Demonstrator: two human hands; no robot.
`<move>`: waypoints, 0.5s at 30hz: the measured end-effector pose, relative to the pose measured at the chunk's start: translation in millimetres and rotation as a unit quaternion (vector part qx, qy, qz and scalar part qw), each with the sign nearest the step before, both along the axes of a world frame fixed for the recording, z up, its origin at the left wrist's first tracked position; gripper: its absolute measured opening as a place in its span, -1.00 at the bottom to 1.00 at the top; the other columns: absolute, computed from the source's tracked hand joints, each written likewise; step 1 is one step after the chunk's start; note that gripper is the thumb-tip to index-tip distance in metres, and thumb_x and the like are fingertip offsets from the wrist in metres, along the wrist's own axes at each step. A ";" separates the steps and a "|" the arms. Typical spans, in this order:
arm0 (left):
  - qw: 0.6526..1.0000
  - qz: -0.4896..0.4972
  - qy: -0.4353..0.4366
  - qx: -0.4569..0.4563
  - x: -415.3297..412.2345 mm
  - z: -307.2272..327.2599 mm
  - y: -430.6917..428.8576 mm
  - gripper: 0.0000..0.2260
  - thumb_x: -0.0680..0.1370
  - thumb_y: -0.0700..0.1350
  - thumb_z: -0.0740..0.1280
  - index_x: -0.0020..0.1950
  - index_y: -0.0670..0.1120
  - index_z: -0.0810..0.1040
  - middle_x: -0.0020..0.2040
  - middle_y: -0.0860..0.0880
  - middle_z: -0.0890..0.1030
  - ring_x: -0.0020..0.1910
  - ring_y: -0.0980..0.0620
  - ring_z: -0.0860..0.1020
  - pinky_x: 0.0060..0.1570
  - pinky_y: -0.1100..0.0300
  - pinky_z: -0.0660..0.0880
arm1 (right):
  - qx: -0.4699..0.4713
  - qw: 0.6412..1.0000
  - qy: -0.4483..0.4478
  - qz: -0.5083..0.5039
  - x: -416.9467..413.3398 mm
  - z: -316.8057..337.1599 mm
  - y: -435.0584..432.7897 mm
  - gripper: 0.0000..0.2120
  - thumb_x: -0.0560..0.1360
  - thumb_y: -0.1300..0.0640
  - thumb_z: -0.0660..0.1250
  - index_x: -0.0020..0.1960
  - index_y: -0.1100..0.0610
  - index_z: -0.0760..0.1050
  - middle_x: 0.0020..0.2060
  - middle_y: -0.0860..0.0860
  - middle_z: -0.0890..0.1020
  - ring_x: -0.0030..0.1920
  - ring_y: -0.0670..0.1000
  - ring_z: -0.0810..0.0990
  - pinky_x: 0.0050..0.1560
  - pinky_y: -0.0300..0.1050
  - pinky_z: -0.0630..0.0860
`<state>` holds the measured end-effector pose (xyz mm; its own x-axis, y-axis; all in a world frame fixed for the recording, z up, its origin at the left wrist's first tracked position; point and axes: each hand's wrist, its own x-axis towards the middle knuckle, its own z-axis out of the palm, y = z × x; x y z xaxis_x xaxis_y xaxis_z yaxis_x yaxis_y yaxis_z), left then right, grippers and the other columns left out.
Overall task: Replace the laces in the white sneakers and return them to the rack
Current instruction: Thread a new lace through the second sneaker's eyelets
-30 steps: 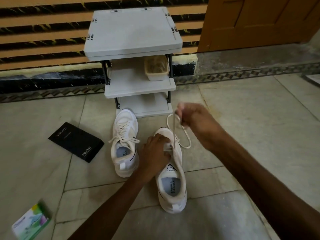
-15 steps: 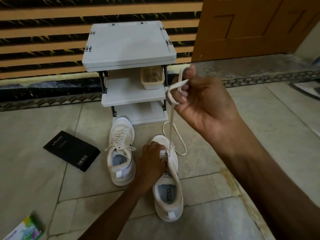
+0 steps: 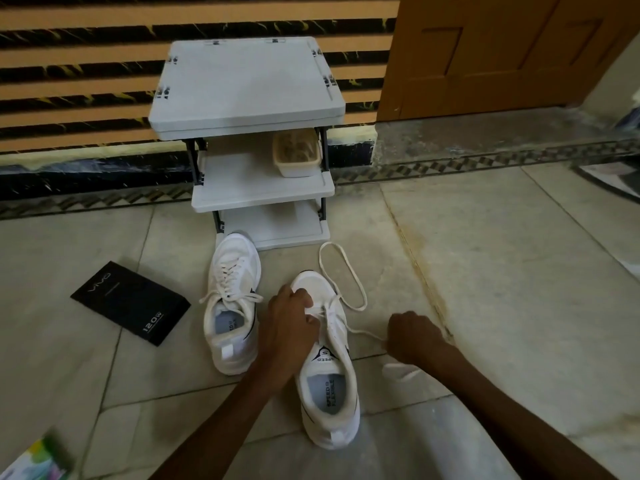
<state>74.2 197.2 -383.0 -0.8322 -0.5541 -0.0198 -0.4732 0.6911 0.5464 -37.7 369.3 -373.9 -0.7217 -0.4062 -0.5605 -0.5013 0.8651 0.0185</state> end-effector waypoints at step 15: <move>0.999 0.018 0.014 0.029 -0.6 -2.1 -5.7 -0.82 0.42 -0.14 0.40 0.00 0.00 0.55 -0.06 0.06 0.46 -0.10 -0.01 0.53 -0.06 0.06 0.50 | -0.234 0.960 0.105 0.113 -41.5 -54.1 -42.3 -0.88 0.48 0.24 0.27 0.00 0.20 0.52 -0.04 0.13 0.51 -0.01 0.16 0.51 -0.18 -0.03 0.47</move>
